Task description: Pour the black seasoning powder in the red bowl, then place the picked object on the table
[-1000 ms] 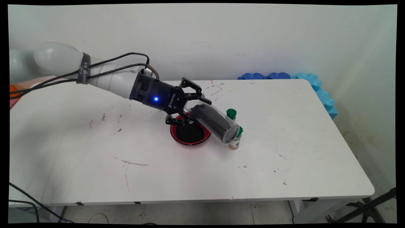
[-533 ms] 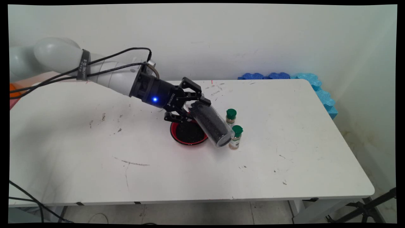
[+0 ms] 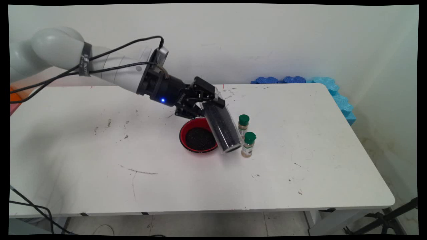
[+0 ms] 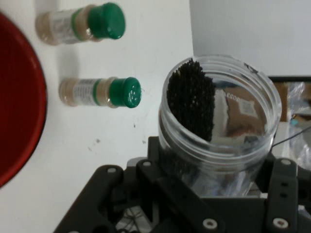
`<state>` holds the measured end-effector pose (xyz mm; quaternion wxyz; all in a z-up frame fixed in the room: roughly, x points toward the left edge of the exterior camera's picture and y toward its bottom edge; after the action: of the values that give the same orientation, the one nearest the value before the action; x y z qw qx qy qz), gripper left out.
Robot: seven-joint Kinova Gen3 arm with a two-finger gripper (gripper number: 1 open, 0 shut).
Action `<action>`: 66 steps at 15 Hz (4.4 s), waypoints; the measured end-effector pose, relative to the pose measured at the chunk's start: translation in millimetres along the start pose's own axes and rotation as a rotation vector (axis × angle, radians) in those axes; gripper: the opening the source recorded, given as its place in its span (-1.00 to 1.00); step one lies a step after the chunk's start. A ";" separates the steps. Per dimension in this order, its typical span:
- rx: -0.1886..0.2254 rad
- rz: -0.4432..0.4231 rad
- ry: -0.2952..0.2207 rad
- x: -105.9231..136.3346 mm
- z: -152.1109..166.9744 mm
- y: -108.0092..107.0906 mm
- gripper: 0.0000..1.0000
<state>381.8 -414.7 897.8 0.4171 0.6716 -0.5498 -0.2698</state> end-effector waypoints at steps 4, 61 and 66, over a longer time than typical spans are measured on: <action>0.003 0.180 0.003 -2.1 -2.0 17.1 -1.00; 0.108 1.262 0.026 -93.9 107.5 -4.2 -1.00; 0.115 1.259 0.026 -97.0 110.7 -12.2 -1.00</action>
<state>272.9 -349.8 822.0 0.4659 0.2441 -0.8480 0.0654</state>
